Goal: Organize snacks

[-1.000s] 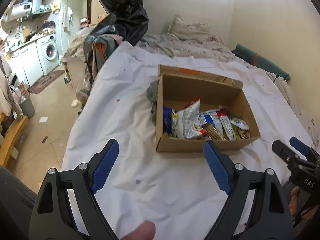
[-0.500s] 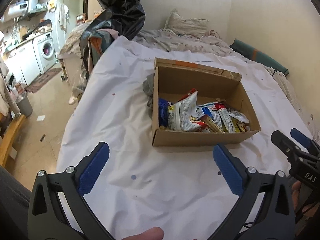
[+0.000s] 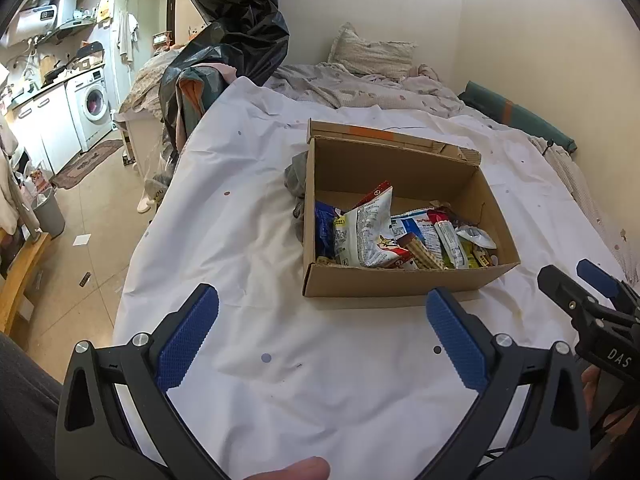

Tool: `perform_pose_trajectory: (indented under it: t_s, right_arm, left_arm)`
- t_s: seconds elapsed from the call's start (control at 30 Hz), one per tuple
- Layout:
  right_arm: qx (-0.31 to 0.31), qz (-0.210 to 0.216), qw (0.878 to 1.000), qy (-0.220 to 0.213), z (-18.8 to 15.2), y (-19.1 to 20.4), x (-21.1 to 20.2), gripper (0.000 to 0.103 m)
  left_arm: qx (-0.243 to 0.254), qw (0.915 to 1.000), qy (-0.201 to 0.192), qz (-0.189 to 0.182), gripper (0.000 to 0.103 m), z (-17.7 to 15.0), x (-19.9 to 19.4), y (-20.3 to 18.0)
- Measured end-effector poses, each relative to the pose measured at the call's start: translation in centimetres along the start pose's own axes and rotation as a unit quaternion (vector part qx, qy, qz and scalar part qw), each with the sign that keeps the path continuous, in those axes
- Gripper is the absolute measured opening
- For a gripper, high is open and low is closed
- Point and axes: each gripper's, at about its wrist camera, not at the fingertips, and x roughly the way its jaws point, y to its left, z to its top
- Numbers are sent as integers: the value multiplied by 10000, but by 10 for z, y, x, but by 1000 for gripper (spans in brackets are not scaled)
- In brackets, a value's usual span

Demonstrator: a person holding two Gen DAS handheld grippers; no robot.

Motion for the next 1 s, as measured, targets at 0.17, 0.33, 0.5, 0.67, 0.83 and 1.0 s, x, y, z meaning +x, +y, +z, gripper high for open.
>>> perform_pose_trajectory:
  t_s: [0.17, 0.33, 0.5, 0.67, 0.83, 1.0]
  right_arm:
    - [-34, -40, 10000, -5, 1, 1, 1, 103]
    - [-45, -30, 10000, 6, 1, 1, 2, 103]
    - [-41, -27, 10000, 9, 1, 1, 2, 103]
    - [-49, -35, 10000, 2, 1, 1, 2, 103]
    - [-47, -36, 10000, 2, 1, 1, 2, 103]
    - [-59, -55, 10000, 2, 2, 2, 2, 103]
  left_arm:
    - [-13, 10000, -22, 11, 103, 0, 0, 0]
    - [-11, 10000, -25, 5, 103, 0, 0, 0]
    - [-7, 10000, -33, 7, 103, 0, 0, -1]
    - [-14, 10000, -31, 0, 103, 0, 0, 0]
    - [-12, 10000, -31, -1, 103, 0, 0, 0]
    - [-7, 10000, -38, 5, 103, 0, -1, 0]
